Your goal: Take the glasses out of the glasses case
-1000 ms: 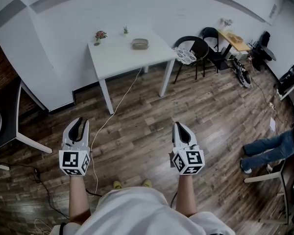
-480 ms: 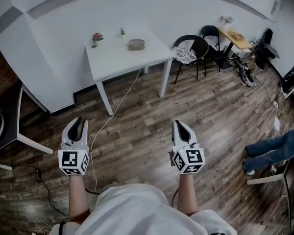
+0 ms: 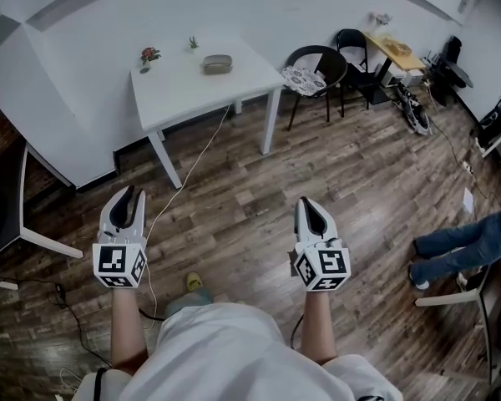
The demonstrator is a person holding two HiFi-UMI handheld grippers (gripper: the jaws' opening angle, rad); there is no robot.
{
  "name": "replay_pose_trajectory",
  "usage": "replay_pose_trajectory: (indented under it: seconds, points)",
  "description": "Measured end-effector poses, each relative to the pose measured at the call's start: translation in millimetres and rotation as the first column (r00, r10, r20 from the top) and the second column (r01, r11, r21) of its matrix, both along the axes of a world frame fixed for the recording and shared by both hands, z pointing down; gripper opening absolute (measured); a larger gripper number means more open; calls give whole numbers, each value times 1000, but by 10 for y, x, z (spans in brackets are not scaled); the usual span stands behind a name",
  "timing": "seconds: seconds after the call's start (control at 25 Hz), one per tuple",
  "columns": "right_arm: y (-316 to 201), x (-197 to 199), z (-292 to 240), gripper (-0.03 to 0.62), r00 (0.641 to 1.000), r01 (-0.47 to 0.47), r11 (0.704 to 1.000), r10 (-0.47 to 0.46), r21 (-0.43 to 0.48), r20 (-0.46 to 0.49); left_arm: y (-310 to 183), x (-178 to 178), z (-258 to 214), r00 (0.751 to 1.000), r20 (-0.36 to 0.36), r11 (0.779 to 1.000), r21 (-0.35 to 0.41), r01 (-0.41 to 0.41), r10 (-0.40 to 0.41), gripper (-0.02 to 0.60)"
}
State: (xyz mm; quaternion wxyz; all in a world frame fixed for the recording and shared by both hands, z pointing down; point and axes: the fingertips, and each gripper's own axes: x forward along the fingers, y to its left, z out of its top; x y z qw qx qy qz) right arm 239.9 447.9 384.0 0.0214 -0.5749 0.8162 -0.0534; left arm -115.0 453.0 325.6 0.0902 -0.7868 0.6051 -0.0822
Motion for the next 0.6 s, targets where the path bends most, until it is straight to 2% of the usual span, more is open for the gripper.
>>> replay_pose_trajectory:
  seconds: [0.36,0.6]
  points:
    - [-478,81,146,3,999,-43,999,42,-25,-26,-672,95,232,998,-26,998,-29,-54,53,89]
    - [-1118,-258,89,3,997,-64,997,63,-33,-45,-1352,-201,314,995,-54,995,-52,-85,82,89]
